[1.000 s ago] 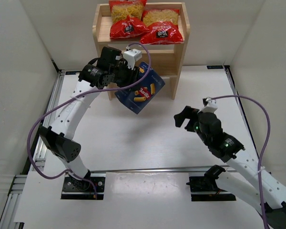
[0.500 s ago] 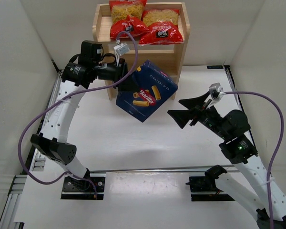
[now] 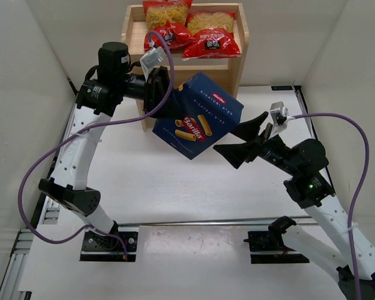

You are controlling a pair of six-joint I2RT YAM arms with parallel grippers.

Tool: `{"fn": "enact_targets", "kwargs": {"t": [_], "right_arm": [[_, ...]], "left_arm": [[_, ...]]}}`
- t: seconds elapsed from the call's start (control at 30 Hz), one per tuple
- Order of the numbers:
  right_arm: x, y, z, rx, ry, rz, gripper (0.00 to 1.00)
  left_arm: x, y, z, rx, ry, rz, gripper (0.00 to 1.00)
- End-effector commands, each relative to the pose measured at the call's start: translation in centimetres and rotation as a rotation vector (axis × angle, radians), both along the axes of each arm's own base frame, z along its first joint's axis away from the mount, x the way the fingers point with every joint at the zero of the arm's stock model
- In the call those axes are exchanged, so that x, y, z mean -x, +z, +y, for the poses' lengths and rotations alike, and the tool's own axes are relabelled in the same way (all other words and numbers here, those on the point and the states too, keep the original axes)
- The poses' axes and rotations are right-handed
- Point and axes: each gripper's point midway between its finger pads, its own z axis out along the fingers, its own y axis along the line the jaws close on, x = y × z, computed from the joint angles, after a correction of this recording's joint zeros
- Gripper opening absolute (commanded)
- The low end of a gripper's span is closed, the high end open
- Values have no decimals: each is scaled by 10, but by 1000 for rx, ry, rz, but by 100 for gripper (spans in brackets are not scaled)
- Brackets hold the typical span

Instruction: Place and organize the pasta boxes and bags onto the shelf

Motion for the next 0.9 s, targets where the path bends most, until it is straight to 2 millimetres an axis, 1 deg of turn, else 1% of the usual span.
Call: {"fn": "enact_targets", "kwargs": {"t": [0.0, 0.03, 0.07, 0.1, 0.13, 0.17, 0.2, 0.27, 0.3, 0.33, 0.37, 0.43, 0.47, 0.5, 0.53, 0.57, 0.6, 0.63, 0.67, 0.7, 0.73, 0.77, 0.8, 0.87], "right_arm": [[16, 35, 4, -86, 53, -86, 100], [18, 34, 10, -88, 69, -79, 100], [15, 38, 11, -95, 53, -83, 100], [17, 38, 16, -92, 68, -96, 100], [18, 44, 15, -105, 62, -101, 100], [14, 40, 18, -91, 58, -99, 100], [15, 43, 23, -93, 63, -104, 100], [11, 51, 20, -126, 27, -114, 100], [12, 55, 22, -152, 32, -118, 100], [14, 54, 24, -166, 45, -120, 100], [18, 59, 24, -187, 63, -123, 100], [14, 61, 28, -190, 66, -115, 100], [18, 63, 28, -199, 76, -123, 100], [20, 63, 30, -200, 85, -122, 100], [16, 70, 26, -226, 57, -130, 100], [14, 68, 29, -220, 50, -129, 100], [10, 65, 29, -206, 28, -136, 100], [8, 66, 28, -196, 11, -144, 100], [-1, 51, 33, -148, -9, -117, 100], [-7, 54, 29, -130, -53, -150, 100], [-12, 52, 30, -108, -76, -159, 100], [-17, 45, 29, -74, -101, -148, 100], [-21, 42, 28, -44, -126, -174, 100], [-24, 44, 25, -38, -149, -179, 100]], "left_arm": [[33, 32, 7, 89, -153, -122, 15], [30, 30, 6, 86, -153, -114, 15], [32, 31, 4, 90, -162, -122, 15], [33, 33, 5, 93, -162, -130, 15], [33, 33, 5, 93, -162, -131, 15], [36, 33, 3, 93, -171, -130, 15], [36, 33, 3, 93, -171, -130, 15], [34, 33, 2, 93, -171, -130, 15], [33, 34, 2, 96, -171, -139, 15], [31, 33, 1, 94, -160, -140, 14], [31, 33, 1, 94, -159, -140, 14], [30, 33, 0, 92, -151, -141, 12], [26, 30, -1, 88, -150, -131, 12], [26, 30, -1, 88, -150, -131, 12], [30, 31, 0, 94, -174, -128, 12], [31, 32, 1, 99, -183, -138, 12], [29, 29, 0, 98, -194, -127, 11], [31, 29, -2, 99, -203, -126, 11], [31, 30, -2, 101, -203, -135, 11], [31, 30, -2, 101, -203, -135, 11], [31, 30, -2, 101, -203, -135, 11], [31, 30, -2, 101, -203, -135, 11], [31, 30, -2, 101, -203, -135, 11], [34, 32, -1, 104, -203, -143, 11]]}}
